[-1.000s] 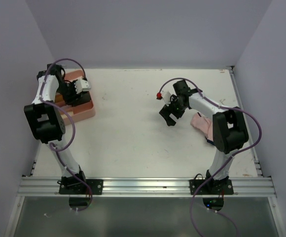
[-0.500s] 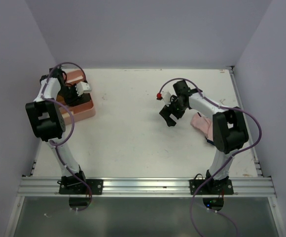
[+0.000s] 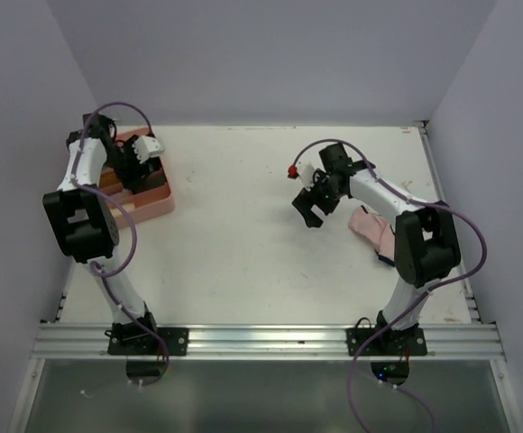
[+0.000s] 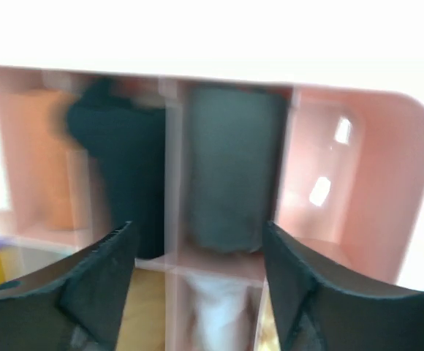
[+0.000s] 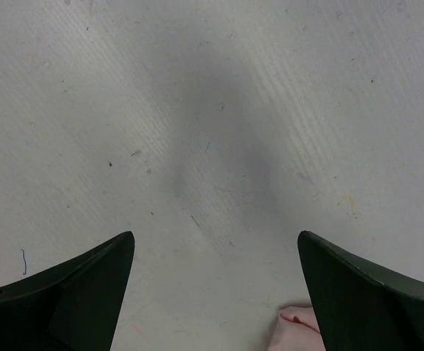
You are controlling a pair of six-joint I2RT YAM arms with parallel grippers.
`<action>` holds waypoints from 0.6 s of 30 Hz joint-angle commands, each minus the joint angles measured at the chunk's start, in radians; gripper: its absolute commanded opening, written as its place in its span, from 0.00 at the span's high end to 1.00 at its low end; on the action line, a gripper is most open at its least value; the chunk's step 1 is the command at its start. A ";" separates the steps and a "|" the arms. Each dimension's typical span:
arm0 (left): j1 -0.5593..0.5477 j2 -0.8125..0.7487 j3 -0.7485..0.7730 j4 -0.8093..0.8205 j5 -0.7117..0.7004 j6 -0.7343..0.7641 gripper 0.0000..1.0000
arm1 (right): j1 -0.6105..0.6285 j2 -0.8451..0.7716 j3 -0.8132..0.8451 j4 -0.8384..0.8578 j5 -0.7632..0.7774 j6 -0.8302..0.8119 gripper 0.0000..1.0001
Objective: Roll the underwear
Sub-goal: Place the rolled underwear into the container, then flatten the underwear
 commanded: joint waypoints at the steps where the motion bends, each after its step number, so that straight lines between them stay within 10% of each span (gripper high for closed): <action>1: 0.012 -0.150 0.120 0.038 0.088 -0.137 0.23 | -0.016 -0.071 0.017 0.017 -0.033 0.031 0.01; 3: 0.012 -0.190 0.130 0.095 0.099 -0.221 0.00 | -0.022 -0.087 0.023 0.029 -0.045 0.057 0.01; 11: -0.062 -0.350 0.109 0.272 0.137 -0.703 0.00 | -0.079 -0.203 0.006 0.086 -0.037 0.128 0.01; 18: -0.337 -0.456 -0.050 0.203 -0.173 -0.844 0.00 | -0.316 -0.153 0.073 -0.179 -0.120 0.116 0.02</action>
